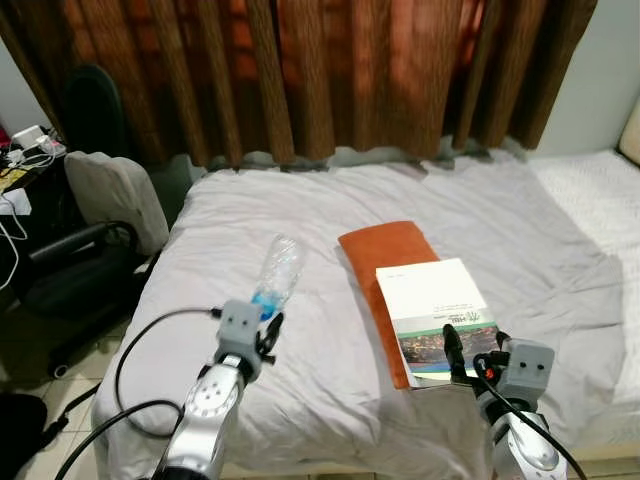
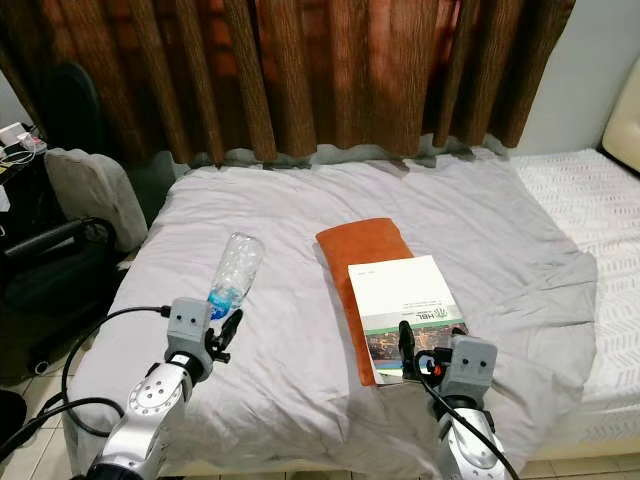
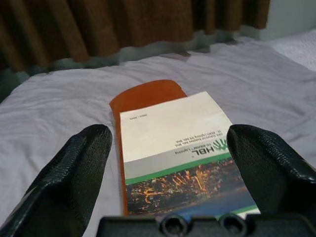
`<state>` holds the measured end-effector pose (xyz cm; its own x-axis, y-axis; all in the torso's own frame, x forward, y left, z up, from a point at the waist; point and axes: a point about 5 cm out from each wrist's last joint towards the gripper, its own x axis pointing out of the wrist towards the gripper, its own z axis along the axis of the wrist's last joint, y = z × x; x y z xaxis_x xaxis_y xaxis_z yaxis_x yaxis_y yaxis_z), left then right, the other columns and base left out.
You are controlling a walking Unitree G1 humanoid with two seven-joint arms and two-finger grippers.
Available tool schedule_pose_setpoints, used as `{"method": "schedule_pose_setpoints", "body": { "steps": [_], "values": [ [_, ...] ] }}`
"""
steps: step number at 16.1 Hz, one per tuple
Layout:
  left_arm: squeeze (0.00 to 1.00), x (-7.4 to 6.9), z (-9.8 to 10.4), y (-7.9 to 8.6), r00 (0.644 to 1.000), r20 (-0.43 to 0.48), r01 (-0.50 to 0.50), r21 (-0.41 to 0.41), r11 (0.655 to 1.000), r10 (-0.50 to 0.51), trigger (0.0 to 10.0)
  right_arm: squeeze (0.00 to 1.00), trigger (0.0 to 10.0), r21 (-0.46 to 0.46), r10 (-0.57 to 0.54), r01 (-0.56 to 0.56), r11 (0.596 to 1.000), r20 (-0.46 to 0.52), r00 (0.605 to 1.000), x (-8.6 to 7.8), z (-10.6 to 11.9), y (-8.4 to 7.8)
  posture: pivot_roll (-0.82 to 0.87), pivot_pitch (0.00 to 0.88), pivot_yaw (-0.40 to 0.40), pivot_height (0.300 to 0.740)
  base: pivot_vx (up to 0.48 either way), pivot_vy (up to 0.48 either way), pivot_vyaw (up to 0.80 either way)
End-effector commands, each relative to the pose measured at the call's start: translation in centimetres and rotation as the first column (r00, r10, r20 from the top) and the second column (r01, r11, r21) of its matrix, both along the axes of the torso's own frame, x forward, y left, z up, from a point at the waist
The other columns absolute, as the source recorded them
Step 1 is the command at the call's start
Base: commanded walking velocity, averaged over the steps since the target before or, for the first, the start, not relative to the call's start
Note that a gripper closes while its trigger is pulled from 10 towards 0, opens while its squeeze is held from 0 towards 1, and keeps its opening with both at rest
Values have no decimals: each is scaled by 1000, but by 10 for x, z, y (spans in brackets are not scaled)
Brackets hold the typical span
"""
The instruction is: Clean up the room
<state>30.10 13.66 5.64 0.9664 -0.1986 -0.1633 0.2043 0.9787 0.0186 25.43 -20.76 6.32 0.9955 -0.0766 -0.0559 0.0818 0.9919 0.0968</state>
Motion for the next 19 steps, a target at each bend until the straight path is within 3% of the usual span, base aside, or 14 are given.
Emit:
{"method": "schedule_pose_setpoints", "body": {
  "steps": [1, 4, 9, 13, 15, 17, 19],
  "values": [
    [0, 1, 9, 8, 997, 50, -54, -31, 998, 55, 10000, 0, 10000, -8, 33, -33, 999, -1, 999, 6, 2, 1, -78, 0, 0, 740, 315, -360, 594],
    [0, -4, 8, 9, 996, 63, -59, 8, 998, 58, 10000, 0, 10000, -5, 94, -94, 996, 0, 996, 16, 4, 4, -47, 0, -18, 740, 315, -360, 565],
    [0, 2, 14, 11, 993, 64, -103, 93, 990, 97, 10000, 0, 10000, 68, 185, -183, 981, -20, 983, 30, -1, 17, -5, 0, -26, 740, 202, -129, 540],
    [0, -6, 9, 20, 995, 51, -93, 141, 986, 86, 10000, 0, 10000, 80, 165, -162, 984, -29, 986, 22, -10, 15, 3, 0, -11, 740, 0, 0, 519],
    [0, -4, 14, 19, 995, 63, -91, 146, 985, 83, 10000, 0, 10000, 90, 167, -163, 983, -40, 985, 21, -14, 17, 4, 0, -6, 740, 0, 0, 509],
    [0, -3, 17, 14, 994, 94, -70, 177, 982, 54, 10000, 0, 10000, 77, 190, -188, 979, -25, 981, 25, -11, 19, 5, 0, -5, 740, 0, 0, 513],
    [0, -6, 8, 19, 996, 62, -77, 168, 983, 68, 10000, 0, 10000, 78, 154, -153, 985, 2, 988, 34, -3, 9, 3, 0, 1, 740, 0, 0, 513]
  ]
}}
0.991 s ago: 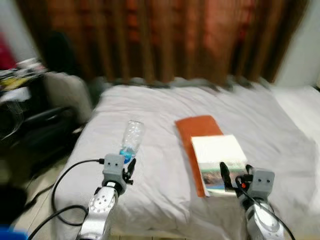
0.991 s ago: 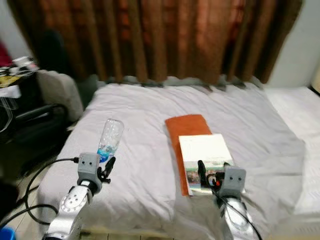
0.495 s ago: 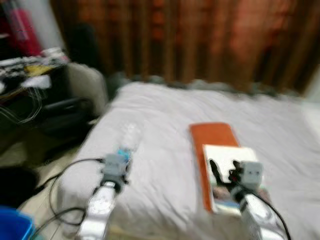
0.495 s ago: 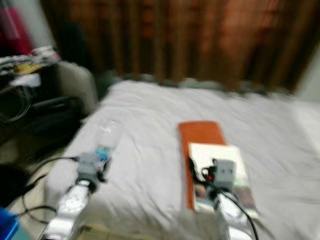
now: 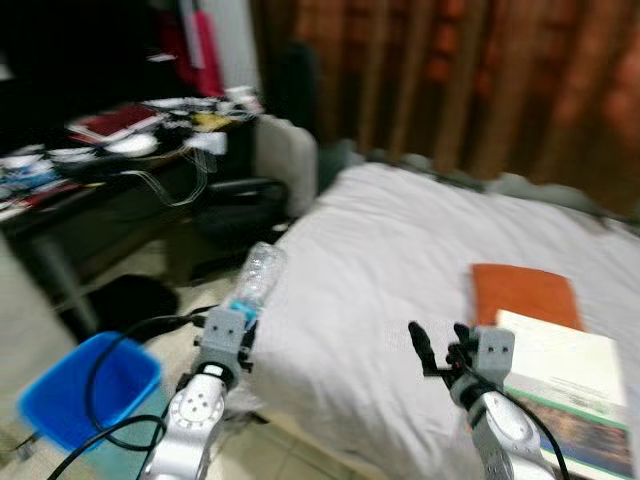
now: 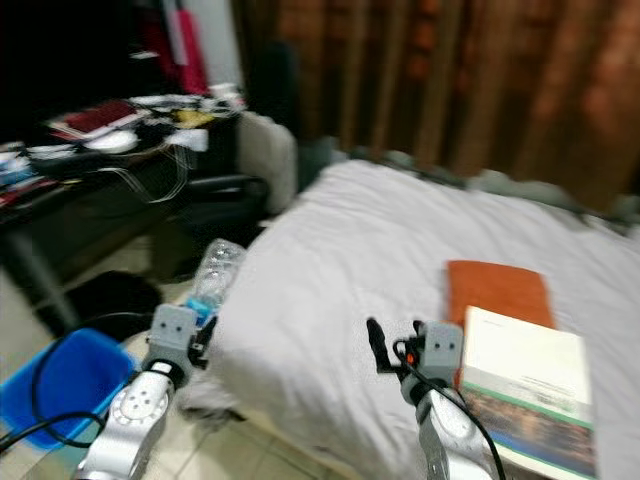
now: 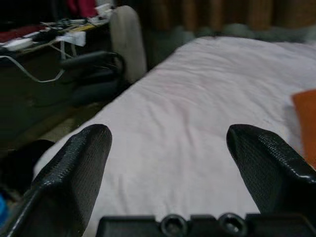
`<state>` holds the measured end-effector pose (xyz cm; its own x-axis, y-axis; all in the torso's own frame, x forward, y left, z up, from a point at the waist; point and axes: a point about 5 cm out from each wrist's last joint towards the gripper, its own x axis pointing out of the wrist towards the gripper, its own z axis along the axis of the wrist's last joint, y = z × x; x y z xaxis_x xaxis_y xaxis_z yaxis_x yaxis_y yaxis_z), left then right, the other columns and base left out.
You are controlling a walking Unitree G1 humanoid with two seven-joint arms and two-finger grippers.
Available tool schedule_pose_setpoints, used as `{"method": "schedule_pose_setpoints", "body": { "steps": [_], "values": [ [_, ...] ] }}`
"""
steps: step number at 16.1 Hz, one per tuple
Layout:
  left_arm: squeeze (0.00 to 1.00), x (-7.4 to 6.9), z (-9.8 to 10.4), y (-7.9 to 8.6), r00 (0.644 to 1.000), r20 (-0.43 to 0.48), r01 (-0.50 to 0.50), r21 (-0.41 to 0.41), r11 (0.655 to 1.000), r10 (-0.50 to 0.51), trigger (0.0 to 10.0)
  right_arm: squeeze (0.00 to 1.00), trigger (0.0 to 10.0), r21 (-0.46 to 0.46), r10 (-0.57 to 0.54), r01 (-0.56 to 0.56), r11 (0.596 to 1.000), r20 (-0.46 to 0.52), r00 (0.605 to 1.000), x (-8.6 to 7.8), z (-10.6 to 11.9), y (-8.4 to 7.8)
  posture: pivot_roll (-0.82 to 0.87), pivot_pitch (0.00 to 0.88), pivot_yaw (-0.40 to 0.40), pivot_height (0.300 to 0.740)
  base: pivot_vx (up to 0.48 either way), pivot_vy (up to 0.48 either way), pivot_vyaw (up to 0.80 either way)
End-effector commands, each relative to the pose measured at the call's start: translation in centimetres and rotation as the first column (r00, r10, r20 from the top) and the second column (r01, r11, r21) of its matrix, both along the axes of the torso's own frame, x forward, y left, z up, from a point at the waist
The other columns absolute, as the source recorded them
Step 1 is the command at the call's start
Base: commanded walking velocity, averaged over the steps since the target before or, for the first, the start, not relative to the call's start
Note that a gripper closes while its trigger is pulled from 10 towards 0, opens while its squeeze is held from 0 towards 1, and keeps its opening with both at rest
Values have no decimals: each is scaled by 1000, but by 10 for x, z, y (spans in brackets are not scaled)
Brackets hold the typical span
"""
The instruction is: Clean up the room
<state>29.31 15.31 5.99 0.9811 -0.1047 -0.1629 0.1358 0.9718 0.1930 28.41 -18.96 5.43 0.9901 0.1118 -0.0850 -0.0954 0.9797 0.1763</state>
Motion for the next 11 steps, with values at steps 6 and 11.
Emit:
{"method": "schedule_pose_setpoints", "body": {
  "steps": [6, 11],
  "values": [
    [0, -1, 13, 1, 996, 83, -12, -87, 996, 19, 10000, 0, 10000, 14, 50, -51, 999, 18, 999, -3, -2, 6, 16, 0, -22, 740, 240, 0, 502],
    [0, -4, 10, 0, 997, 70, -25, -107, 994, 33, 10000, 0, 10000, 2, 57, -57, 998, 26, 998, 2, 1, 6, 26, 0, -33, 740, 480, 0, 237]
  ]
}}
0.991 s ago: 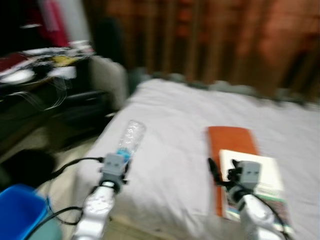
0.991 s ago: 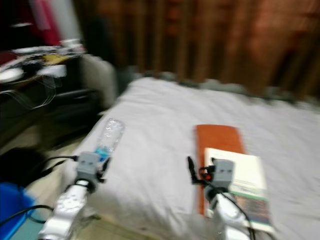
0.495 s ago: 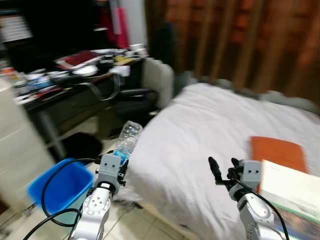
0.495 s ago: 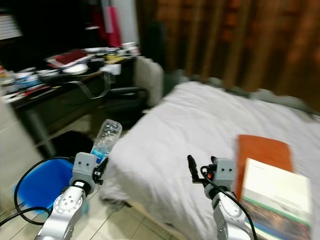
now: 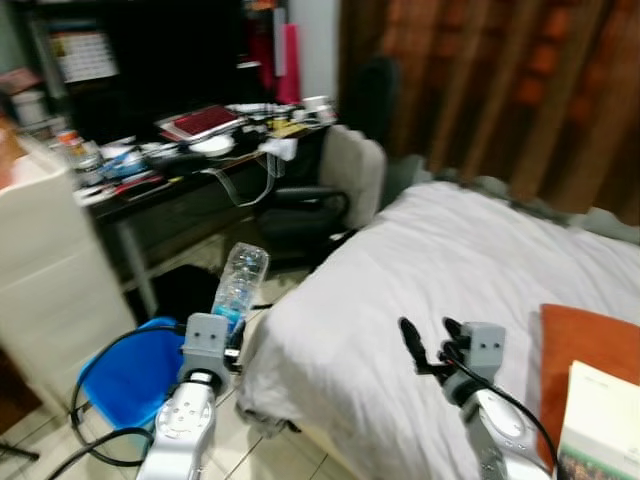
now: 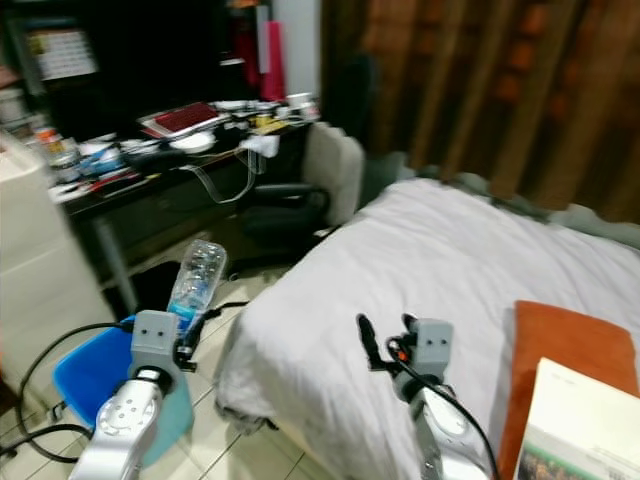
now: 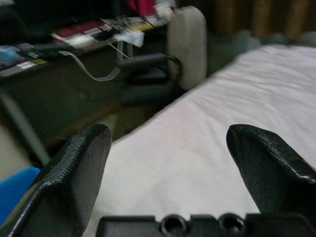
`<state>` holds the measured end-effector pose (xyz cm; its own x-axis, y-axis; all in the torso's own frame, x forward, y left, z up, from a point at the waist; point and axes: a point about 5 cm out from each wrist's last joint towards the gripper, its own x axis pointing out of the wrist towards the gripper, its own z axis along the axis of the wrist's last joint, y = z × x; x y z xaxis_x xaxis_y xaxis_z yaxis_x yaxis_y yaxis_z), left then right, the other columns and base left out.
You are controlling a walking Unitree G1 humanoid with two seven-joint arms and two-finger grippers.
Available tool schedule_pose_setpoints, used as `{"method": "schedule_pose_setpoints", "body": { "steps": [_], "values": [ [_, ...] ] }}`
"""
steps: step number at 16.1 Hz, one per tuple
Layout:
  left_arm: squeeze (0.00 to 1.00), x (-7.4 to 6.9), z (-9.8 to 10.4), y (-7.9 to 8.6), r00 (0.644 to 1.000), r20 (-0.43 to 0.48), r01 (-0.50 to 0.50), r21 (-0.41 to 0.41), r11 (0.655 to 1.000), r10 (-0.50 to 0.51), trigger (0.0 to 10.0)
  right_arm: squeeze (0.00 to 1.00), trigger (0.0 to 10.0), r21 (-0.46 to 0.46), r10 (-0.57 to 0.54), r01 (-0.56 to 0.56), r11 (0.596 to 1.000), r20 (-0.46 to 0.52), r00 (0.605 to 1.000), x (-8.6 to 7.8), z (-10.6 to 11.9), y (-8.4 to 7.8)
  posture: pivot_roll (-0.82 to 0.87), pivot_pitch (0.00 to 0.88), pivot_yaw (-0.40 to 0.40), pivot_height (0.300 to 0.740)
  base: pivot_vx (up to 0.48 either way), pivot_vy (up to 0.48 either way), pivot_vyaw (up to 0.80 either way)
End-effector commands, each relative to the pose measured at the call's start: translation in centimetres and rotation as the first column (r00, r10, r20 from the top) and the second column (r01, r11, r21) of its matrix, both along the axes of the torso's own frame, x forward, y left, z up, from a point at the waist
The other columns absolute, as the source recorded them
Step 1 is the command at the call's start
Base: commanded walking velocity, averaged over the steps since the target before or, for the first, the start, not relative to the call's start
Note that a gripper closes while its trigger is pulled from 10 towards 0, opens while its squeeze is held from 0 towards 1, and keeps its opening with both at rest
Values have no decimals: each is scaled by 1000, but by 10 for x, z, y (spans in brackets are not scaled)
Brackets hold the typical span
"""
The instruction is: Clean up the room
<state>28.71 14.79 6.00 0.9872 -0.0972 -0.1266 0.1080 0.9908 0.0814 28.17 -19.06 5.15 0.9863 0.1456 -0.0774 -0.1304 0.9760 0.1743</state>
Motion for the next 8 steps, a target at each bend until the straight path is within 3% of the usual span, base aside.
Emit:
{"method": "schedule_pose_setpoints", "body": {
  "steps": [1, 8],
  "values": [
    [0, 2, 10, 6, 999, 46, -12, 7, 1000, 12, 10000, 0, 10000, 4, 29, -29, 1000, 16, 999, 5, 3, 8, 32, 0, -36, 740, 480, 0, 725],
    [0, 2, 9, 10, 999, 31, -35, -2, 999, 35, 10000, 0, 10000, 3, 60, -60, 998, 18, 998, 9, 3, 14, 50, 0, -43, 740, 480, 0, 680]
  ]
}}
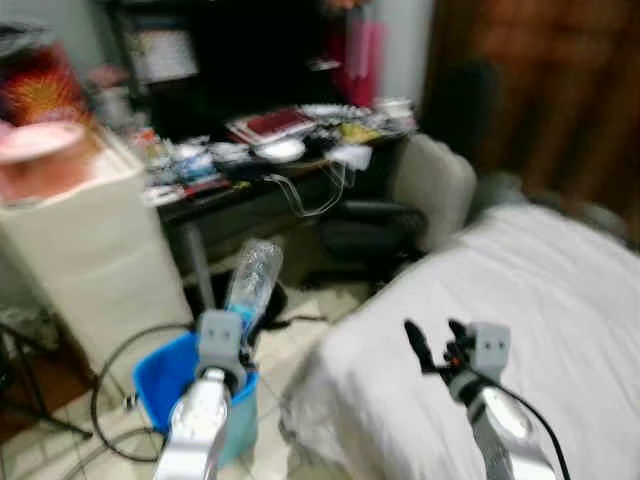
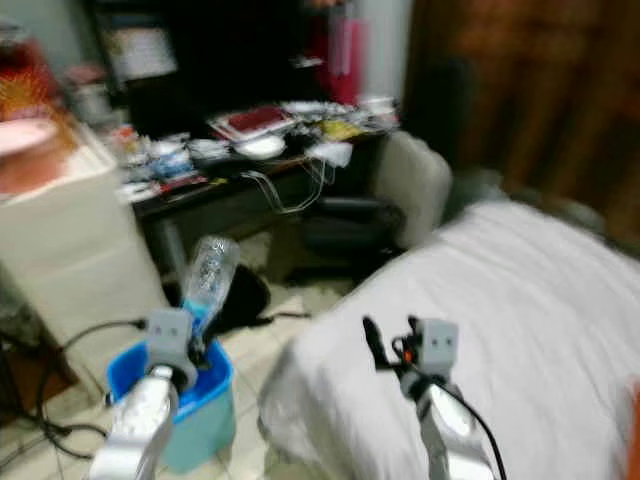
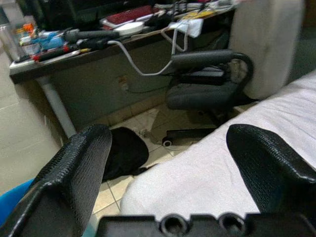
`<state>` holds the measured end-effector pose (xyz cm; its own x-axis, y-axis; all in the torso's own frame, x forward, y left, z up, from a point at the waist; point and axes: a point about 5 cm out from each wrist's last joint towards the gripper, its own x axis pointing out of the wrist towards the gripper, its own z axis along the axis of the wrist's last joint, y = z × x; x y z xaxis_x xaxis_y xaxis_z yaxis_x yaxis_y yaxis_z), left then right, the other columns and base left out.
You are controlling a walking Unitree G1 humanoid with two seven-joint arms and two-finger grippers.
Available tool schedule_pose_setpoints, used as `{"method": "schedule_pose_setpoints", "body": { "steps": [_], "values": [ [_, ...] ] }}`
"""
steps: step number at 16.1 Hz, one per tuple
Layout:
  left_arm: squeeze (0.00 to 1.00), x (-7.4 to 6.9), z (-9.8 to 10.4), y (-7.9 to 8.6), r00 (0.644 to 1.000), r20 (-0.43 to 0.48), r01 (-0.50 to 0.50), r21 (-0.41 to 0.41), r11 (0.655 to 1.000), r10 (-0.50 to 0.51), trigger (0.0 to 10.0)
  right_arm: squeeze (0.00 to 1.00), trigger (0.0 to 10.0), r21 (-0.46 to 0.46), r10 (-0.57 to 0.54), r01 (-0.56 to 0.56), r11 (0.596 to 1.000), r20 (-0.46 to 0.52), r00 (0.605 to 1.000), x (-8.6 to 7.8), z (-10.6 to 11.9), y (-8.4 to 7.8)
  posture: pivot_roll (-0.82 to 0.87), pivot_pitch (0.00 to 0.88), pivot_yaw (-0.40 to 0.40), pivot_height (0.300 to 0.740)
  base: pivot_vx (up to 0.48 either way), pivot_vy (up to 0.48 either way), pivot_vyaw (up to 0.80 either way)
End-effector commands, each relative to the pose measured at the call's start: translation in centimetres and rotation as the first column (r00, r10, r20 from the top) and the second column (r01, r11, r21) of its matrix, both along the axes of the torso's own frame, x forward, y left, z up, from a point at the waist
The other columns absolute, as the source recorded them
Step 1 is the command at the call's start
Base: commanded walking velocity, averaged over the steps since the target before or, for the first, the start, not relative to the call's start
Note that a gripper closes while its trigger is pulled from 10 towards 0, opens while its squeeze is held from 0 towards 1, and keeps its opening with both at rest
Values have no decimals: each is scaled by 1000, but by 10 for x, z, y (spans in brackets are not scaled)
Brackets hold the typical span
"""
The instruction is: Clean up the room
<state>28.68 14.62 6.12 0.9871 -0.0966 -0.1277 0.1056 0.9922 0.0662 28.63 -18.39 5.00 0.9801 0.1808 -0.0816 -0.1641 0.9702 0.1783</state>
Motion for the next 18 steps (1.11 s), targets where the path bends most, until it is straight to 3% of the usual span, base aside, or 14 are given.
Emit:
{"method": "schedule_pose_setpoints", "body": {
  "steps": [1, 4, 7, 11, 13, 15, 18],
  "values": [
    [0, 3, 8, 13, 999, 32, -38, 14, 999, 38, 10000, 0, 10000, 0, 27, -27, 1000, 21, 999, 5, 5, 8, 53, 0, -43, 740, 480, 0, 663],
    [0, 5, 8, 17, 998, 28, -53, 13, 999, 52, 10000, 0, 10000, -9, 43, -43, 999, 17, 999, 7, 4, 11, 57, 0, -51, 740, 480, 0, 648],
    [0, 8, 6, 18, 999, 14, -51, 18, 999, 51, 10000, 0, 10000, -20, 29, -29, 999, -1, 1000, 8, 3, 9, 56, 0, -54, 740, 480, 0, 0],
    [0, 21, 5, 19, 1000, -17, 21, 27, 999, -20, 10000, 0, 10000, -27, -7, 7, 1000, 20, 1000, 8, 4, 6, 55, 0, -55, 740, 480, 0, 0],
    [0, 27, 0, 17, 997, -67, 37, 13, 999, -36, 10000, 0, 10000, -32, -8, 9, 999, 15, 1000, 7, 2, 5, 46, 0, -51, 740, 480, 0, 0],
    [0, 29, -18, 22, 987, -159, -10, -25, 1000, 6, 10000, 0, 10000, -31, 5, -5, 1000, 6, 1000, 4, -1, 6, 36, 0, -49, 740, 0, 0, 0],
    [0, 31, -34, 23, 962, -274, -3, -51, 999, -11, 10000, 0, 10000, -47, 30, -30, 998, -3, 1000, 3, -2, 6, 14, 0, -70, 740, 0, 0, 0]
  ]
}}
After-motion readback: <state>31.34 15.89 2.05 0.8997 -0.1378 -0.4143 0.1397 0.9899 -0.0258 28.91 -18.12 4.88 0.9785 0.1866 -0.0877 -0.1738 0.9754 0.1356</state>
